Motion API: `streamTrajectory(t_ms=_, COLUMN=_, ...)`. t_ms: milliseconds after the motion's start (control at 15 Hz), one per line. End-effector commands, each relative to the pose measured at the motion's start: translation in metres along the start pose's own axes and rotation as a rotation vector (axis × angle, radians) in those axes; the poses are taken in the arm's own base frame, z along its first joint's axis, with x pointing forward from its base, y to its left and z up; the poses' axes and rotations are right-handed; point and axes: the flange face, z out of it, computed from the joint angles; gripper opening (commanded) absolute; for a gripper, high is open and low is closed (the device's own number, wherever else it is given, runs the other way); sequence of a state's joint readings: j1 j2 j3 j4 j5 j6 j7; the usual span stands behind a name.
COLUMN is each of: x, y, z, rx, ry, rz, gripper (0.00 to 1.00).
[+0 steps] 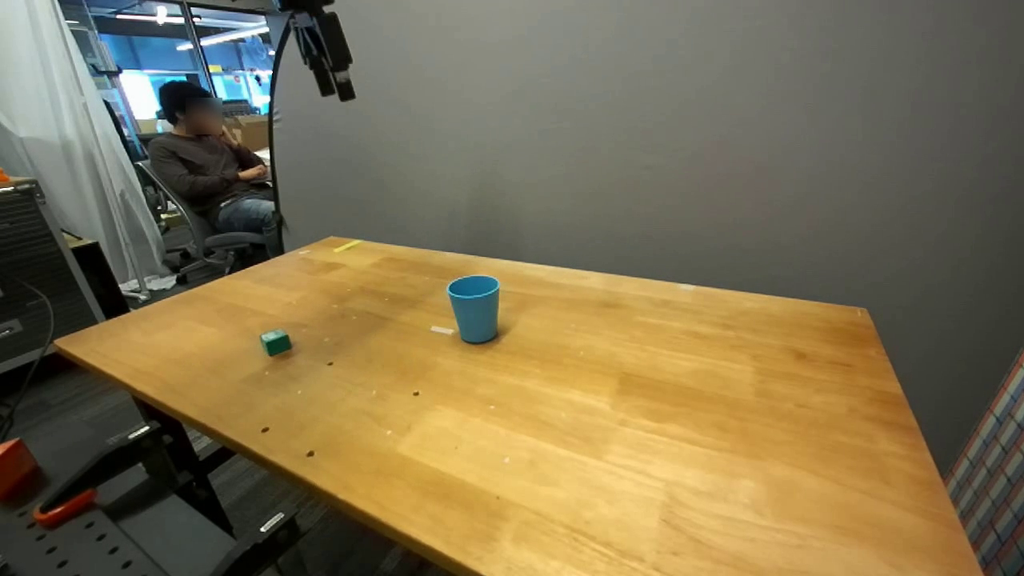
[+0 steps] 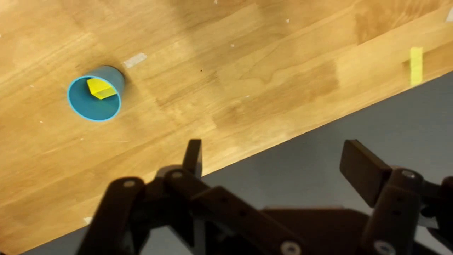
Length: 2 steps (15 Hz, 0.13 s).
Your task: Put the yellow block in the cup
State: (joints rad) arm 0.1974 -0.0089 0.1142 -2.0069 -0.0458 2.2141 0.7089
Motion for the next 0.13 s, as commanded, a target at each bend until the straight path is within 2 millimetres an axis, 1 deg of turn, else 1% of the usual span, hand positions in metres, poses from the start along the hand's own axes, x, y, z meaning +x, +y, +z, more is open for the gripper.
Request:
streamTrajectory(t_ms=0, x=-0.0032, y=-0.0009, z=-0.0054, rx=0.008, ry=-0.005, rz=-0.015, gripper=1.00)
streamTrajectory(t_ms=67, x=-0.0049, y=-0.0005, z=-0.0072, rx=0.010, ry=-0.005, rz=-0.022, gripper=1.00)
